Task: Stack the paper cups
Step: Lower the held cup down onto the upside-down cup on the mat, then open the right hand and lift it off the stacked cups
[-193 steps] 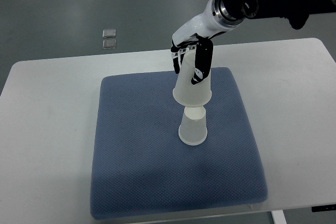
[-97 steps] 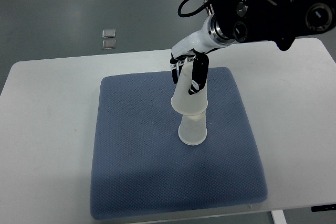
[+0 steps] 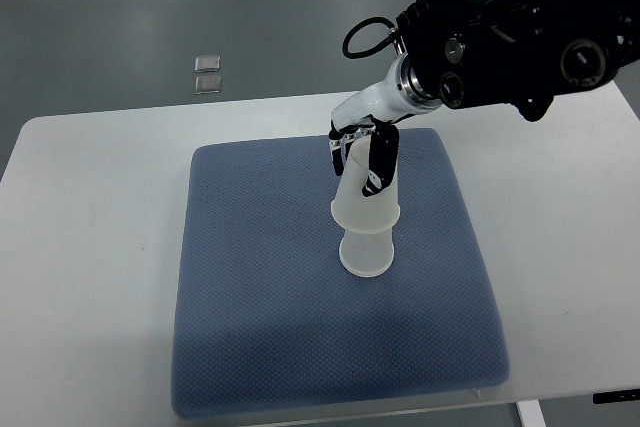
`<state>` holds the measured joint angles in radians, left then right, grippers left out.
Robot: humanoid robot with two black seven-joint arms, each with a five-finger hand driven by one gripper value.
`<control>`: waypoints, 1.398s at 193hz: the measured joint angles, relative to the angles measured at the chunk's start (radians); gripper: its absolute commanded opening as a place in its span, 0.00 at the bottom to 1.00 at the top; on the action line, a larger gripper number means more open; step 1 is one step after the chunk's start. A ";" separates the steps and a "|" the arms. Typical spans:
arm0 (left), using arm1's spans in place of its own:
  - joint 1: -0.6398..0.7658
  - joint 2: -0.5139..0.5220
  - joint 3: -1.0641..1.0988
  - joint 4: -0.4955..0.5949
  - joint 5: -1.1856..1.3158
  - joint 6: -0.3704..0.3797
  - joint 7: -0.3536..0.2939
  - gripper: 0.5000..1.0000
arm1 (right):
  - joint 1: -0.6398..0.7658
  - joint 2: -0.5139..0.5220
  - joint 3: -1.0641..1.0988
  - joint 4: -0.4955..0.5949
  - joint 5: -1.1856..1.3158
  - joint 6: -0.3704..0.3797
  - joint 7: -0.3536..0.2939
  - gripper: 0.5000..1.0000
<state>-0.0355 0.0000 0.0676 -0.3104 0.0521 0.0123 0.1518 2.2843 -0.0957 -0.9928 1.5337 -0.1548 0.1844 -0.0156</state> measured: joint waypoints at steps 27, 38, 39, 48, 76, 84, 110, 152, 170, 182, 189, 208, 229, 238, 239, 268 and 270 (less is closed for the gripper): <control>0.000 0.000 0.000 0.000 0.000 0.000 0.000 1.00 | 0.000 0.000 -0.001 0.002 0.000 -0.001 -0.001 0.38; 0.000 0.000 0.000 0.000 0.000 0.000 0.000 1.00 | -0.001 -0.001 -0.001 0.002 0.000 -0.005 -0.001 0.38; 0.000 0.000 0.000 0.000 0.000 0.000 0.000 1.00 | -0.001 -0.001 -0.001 0.002 0.000 -0.005 -0.001 0.38; 0.000 0.000 0.000 0.000 0.000 0.000 0.000 1.00 | -0.003 -0.001 -0.001 0.003 0.000 -0.010 -0.001 0.38; 0.000 0.000 -0.001 0.000 0.000 0.000 0.000 1.00 | -0.010 -0.001 -0.001 0.014 0.000 -0.031 -0.001 0.38; 0.000 0.000 -0.001 0.000 0.000 0.000 0.000 1.00 | -0.013 -0.001 -0.001 0.015 0.000 -0.037 -0.001 0.38; 0.000 0.000 -0.001 0.000 0.000 0.000 -0.001 1.00 | -0.032 0.000 -0.001 0.016 0.000 -0.049 -0.001 0.38; 0.000 0.000 -0.001 0.001 0.000 0.000 -0.002 1.00 | -0.048 0.001 -0.004 0.017 0.000 -0.070 -0.001 0.39; 0.000 0.000 -0.001 0.001 0.000 0.000 -0.002 1.00 | -0.056 0.001 -0.004 0.018 0.000 -0.074 -0.001 0.39; 0.000 0.000 -0.001 0.001 0.000 0.000 -0.002 1.00 | -0.065 0.001 -0.006 0.018 -0.001 -0.082 -0.001 0.39; 0.000 0.000 -0.001 0.001 0.000 0.000 -0.002 1.00 | -0.072 0.001 -0.008 0.018 -0.001 -0.089 -0.001 0.39; 0.000 0.000 -0.001 0.001 0.000 0.000 -0.002 1.00 | -0.087 0.006 -0.011 0.018 -0.001 -0.105 -0.001 0.39; 0.000 0.000 -0.002 0.002 0.000 0.000 -0.002 1.00 | -0.101 0.009 -0.012 0.018 -0.001 -0.118 -0.001 0.39; 0.000 0.000 -0.002 0.002 0.000 0.000 -0.002 1.00 | -0.105 0.011 -0.012 0.019 -0.001 -0.122 -0.001 0.39; 0.000 0.000 -0.002 0.002 0.000 0.000 -0.002 1.00 | -0.105 0.012 -0.012 0.019 -0.001 -0.122 -0.001 0.39; 0.000 0.000 -0.002 0.002 0.000 0.000 -0.002 1.00 | -0.123 0.023 -0.012 0.020 -0.001 -0.137 -0.001 0.40; 0.000 0.000 -0.002 0.002 0.000 0.000 -0.002 1.00 | -0.125 0.024 -0.012 0.020 -0.001 -0.139 -0.001 0.40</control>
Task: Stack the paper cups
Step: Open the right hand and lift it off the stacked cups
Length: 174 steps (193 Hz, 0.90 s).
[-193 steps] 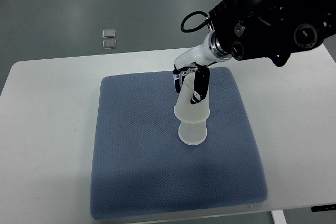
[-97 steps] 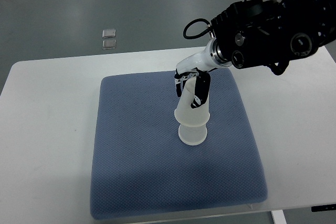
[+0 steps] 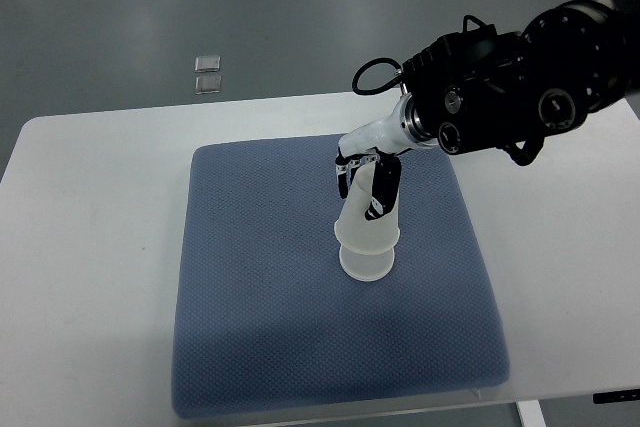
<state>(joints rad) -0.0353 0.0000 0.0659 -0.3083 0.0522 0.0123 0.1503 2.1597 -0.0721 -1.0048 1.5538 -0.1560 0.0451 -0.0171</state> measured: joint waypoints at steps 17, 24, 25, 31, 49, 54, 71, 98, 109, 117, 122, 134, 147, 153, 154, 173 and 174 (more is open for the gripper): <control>0.000 0.000 0.000 0.000 0.000 0.000 0.000 1.00 | -0.012 0.010 0.000 0.000 0.000 -0.015 0.000 0.41; 0.000 0.000 0.000 0.000 0.000 0.000 0.000 1.00 | -0.016 0.013 0.000 0.000 0.000 -0.021 0.000 0.41; 0.000 0.000 0.000 0.000 0.000 0.000 0.000 1.00 | -0.017 0.014 0.000 0.000 0.000 -0.021 0.000 0.41; 0.000 0.000 0.000 0.000 0.000 0.000 0.000 1.00 | -0.021 0.016 0.000 0.000 0.001 -0.025 0.000 0.43; 0.000 0.000 0.000 0.000 0.000 0.000 0.000 1.00 | -0.027 0.020 0.000 0.000 0.001 -0.033 0.000 0.51; 0.000 0.000 0.000 0.000 0.000 0.000 0.000 1.00 | -0.028 0.021 0.000 0.000 0.001 -0.034 0.000 0.54; 0.000 0.000 0.000 0.000 0.000 0.000 0.000 1.00 | -0.030 0.022 0.000 -0.001 0.001 -0.036 0.000 0.71; 0.000 0.000 0.000 0.001 0.000 0.000 0.000 1.00 | -0.037 0.023 0.001 -0.003 0.001 -0.039 -0.001 0.80; 0.000 0.000 0.000 0.001 0.000 0.000 0.000 1.00 | -0.039 0.023 0.001 -0.003 0.001 -0.041 -0.001 0.83; 0.000 0.000 0.001 0.000 0.000 0.000 0.000 1.00 | -0.039 0.022 0.001 -0.003 0.001 -0.042 -0.001 0.83; 0.000 0.000 0.001 0.000 0.000 0.000 0.000 1.00 | -0.039 0.022 0.002 -0.003 0.001 -0.042 -0.001 0.83; 0.000 0.000 0.001 0.000 0.000 0.000 0.000 1.00 | -0.039 0.021 0.004 -0.003 0.002 -0.042 -0.001 0.83; 0.000 0.000 0.001 0.000 0.000 0.000 0.000 1.00 | -0.036 0.015 0.008 -0.005 0.003 -0.042 -0.001 0.83; 0.000 0.000 0.002 0.000 0.000 0.000 0.000 1.00 | -0.033 0.011 0.010 -0.008 0.005 -0.042 -0.001 0.83; 0.000 0.000 0.002 0.000 0.000 0.000 0.000 1.00 | -0.032 0.011 0.010 -0.008 0.005 -0.042 -0.001 0.83; 0.000 0.000 0.002 0.000 0.000 0.000 0.000 1.00 | -0.026 -0.016 0.024 -0.036 0.031 -0.041 0.002 0.83; 0.000 0.000 0.002 0.000 0.000 0.000 0.000 1.00 | -0.026 -0.018 0.025 -0.038 0.034 -0.041 0.002 0.83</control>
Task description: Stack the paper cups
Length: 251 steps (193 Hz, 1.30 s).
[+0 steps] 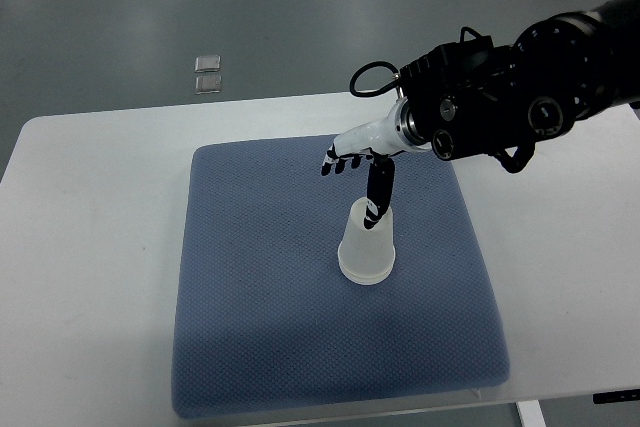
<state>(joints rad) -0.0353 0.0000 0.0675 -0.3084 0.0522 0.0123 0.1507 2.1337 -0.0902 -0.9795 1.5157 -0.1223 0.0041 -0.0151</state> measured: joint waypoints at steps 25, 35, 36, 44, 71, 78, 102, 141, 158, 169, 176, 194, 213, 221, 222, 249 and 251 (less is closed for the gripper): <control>0.000 0.000 0.000 0.000 0.000 0.000 0.000 1.00 | -0.011 -0.077 0.069 -0.076 0.086 0.001 0.005 0.83; 0.000 0.000 0.000 -0.001 0.000 0.000 0.000 1.00 | -0.032 -0.116 0.110 -0.112 0.128 -0.002 0.009 0.83; 0.000 0.000 0.000 -0.001 0.000 0.000 0.000 1.00 | -0.035 -0.120 0.115 -0.116 0.132 -0.002 0.009 0.83; 0.000 0.000 0.000 -0.001 0.000 0.000 0.000 1.00 | -0.068 -0.157 0.160 -0.150 0.167 -0.010 0.017 0.83; 0.000 0.000 0.001 -0.002 0.000 0.000 0.000 1.00 | -0.225 -0.264 0.347 -0.256 0.245 -0.079 0.045 0.83; 0.000 0.000 0.001 -0.002 0.000 0.000 0.000 1.00 | -0.275 -0.286 0.407 -0.280 0.261 -0.103 0.049 0.83; 0.000 0.000 0.002 -0.004 0.000 0.000 0.000 1.00 | -0.488 -0.345 0.650 -0.366 0.311 -0.176 0.077 0.83; 0.000 0.000 0.003 -0.008 0.000 0.000 0.000 1.00 | -0.853 -0.347 1.067 -0.517 0.330 -0.200 0.142 0.83; 0.000 0.000 0.004 -0.009 0.000 0.000 0.001 1.00 | -0.991 -0.308 1.242 -0.596 0.330 -0.195 0.172 0.83; 0.000 0.000 0.004 -0.009 0.000 0.000 0.001 1.00 | -1.058 -0.269 1.334 -0.642 0.330 -0.187 0.186 0.83; 0.000 0.000 0.004 -0.010 0.000 0.000 0.001 1.00 | -1.097 -0.241 1.388 -0.673 0.330 -0.177 0.194 0.83; 0.000 0.000 0.005 -0.010 0.000 0.000 0.001 1.00 | -1.180 -0.169 1.516 -0.757 0.330 -0.119 0.208 0.83; 0.000 0.000 0.004 -0.010 0.000 0.000 0.001 1.00 | -1.243 -0.122 1.631 -0.839 0.329 -0.024 0.228 0.83; 0.000 0.000 0.004 -0.010 0.000 0.000 0.001 1.00 | -1.265 -0.108 1.677 -0.869 0.329 0.021 0.238 0.83; 0.000 0.000 0.004 -0.010 0.000 0.000 0.001 1.00 | -1.267 -0.107 1.682 -0.871 0.329 0.026 0.239 0.83; 0.000 0.000 0.003 -0.009 0.000 0.000 0.001 1.00 | -1.308 -0.085 1.768 -0.913 0.329 0.135 0.250 0.83; 0.000 0.000 0.003 -0.009 0.000 0.000 0.001 1.00 | -1.310 -0.085 1.770 -0.914 0.329 0.139 0.251 0.83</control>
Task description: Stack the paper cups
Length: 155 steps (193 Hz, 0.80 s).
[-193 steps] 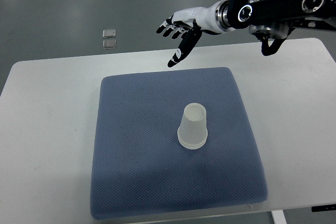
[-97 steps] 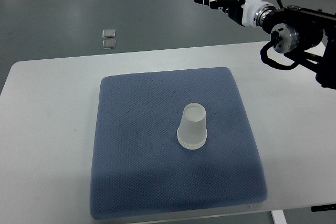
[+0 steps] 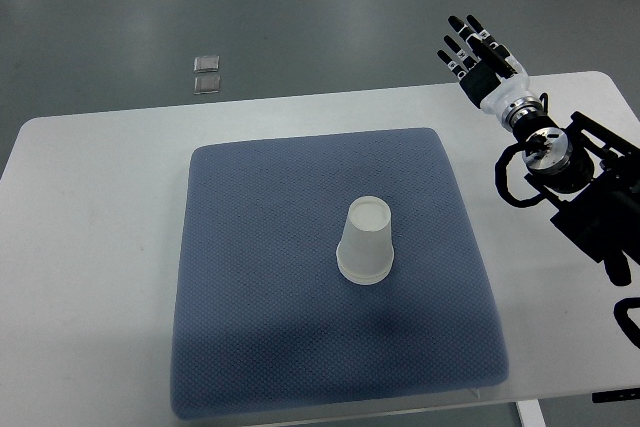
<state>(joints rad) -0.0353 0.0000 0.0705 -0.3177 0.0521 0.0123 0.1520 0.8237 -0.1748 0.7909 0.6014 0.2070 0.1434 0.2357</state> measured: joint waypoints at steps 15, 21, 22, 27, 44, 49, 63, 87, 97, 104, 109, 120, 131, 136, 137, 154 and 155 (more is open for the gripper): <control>0.000 0.000 0.000 0.000 0.000 0.000 0.000 1.00 | -0.012 0.002 0.008 -0.005 0.001 0.027 0.005 0.83; 0.000 0.000 0.000 0.000 0.000 0.000 0.000 1.00 | -0.017 0.003 0.010 -0.008 0.001 0.036 0.009 0.84; 0.000 0.000 0.000 0.000 0.000 0.000 0.000 1.00 | -0.017 0.003 0.010 -0.009 0.001 0.038 0.010 0.84; 0.000 0.000 0.000 0.000 0.000 0.000 0.000 1.00 | -0.020 0.003 0.012 -0.012 0.001 0.045 0.013 0.84; 0.000 0.000 0.000 0.000 0.000 0.000 0.000 1.00 | -0.027 0.003 0.015 -0.025 0.002 0.069 0.022 0.85; 0.000 0.000 0.000 0.000 0.000 0.000 0.000 1.00 | -0.028 0.003 0.015 -0.029 0.002 0.076 0.024 0.85; 0.000 0.000 0.000 -0.001 0.000 0.000 0.000 1.00 | -0.029 0.004 0.015 -0.033 0.002 0.084 0.025 0.85; 0.000 0.000 0.000 -0.001 0.000 0.000 0.000 1.00 | -0.031 0.014 0.013 -0.034 0.001 0.088 0.025 0.85; 0.000 0.000 0.000 -0.001 0.000 0.000 0.000 1.00 | -0.031 0.017 0.013 -0.034 0.001 0.088 0.025 0.85; 0.000 0.000 0.000 -0.001 0.000 0.000 0.000 1.00 | -0.031 0.019 0.012 -0.034 -0.001 0.088 0.025 0.85; 0.000 0.000 0.000 -0.001 0.000 0.000 0.000 1.00 | -0.031 0.019 0.012 -0.034 -0.002 0.088 0.025 0.85; 0.000 0.000 0.000 -0.001 0.000 0.000 0.000 1.00 | -0.031 0.023 0.010 -0.034 -0.003 0.088 0.025 0.85; 0.000 0.000 0.000 -0.001 0.000 0.000 0.000 1.00 | -0.031 0.031 0.009 -0.034 -0.005 0.088 0.025 0.85; 0.000 0.000 0.000 -0.001 0.000 0.000 0.000 1.00 | -0.031 0.033 0.009 -0.034 -0.005 0.088 0.025 0.85; 0.000 0.000 0.000 -0.001 0.000 0.000 0.000 1.00 | -0.031 0.033 0.008 -0.034 -0.006 0.088 0.025 0.85; 0.000 0.000 0.000 -0.001 0.000 0.000 0.000 1.00 | -0.031 0.039 0.006 -0.034 -0.011 0.088 0.025 0.85; 0.000 0.000 0.000 -0.001 0.000 0.000 0.000 1.00 | -0.031 0.039 0.006 -0.034 -0.011 0.088 0.025 0.85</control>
<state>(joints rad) -0.0353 0.0000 0.0706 -0.3191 0.0521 0.0123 0.1519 0.7931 -0.1355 0.7971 0.5675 0.1962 0.2316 0.2608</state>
